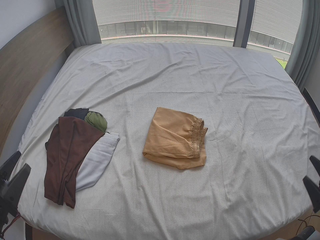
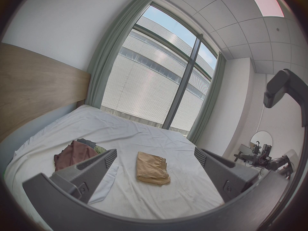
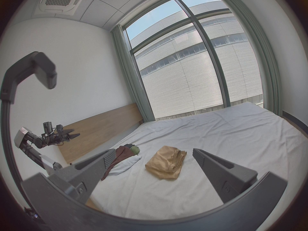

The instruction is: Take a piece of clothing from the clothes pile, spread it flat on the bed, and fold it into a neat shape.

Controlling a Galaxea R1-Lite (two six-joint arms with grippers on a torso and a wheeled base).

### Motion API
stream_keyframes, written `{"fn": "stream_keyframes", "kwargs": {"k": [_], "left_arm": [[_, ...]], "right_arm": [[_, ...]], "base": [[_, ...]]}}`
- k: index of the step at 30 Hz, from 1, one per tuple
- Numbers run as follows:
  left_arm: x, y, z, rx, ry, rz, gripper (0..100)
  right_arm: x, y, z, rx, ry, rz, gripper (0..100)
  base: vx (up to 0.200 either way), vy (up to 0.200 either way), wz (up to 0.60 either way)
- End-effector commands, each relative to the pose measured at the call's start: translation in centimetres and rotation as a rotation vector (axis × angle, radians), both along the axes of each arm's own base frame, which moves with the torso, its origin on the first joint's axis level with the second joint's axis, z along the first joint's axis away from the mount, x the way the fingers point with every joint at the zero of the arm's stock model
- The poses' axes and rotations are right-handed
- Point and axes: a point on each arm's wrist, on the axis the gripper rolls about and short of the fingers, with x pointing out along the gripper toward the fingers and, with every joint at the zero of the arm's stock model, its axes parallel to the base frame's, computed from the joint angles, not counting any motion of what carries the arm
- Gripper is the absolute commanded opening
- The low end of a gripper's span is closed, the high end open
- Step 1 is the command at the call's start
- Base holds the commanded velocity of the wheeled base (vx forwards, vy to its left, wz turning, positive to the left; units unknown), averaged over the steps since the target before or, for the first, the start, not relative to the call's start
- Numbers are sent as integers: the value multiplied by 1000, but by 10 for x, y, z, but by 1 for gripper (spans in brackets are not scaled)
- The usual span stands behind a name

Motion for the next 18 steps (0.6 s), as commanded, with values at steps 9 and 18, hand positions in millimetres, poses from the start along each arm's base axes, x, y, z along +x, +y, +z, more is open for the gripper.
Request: {"fn": "stream_keyframes", "kwargs": {"k": [9, 18], "left_arm": [[-54, 13, -55, 56, -90, 190, 100], [-65, 11, -91, 213, -23, 270, 100]], "right_arm": [[-54, -8, -72, -60, 74, -336, 100], [-53, -12, -77, -188, 98, -547, 100]], "base": [[0, 0, 0], [0, 0, 0]]}}
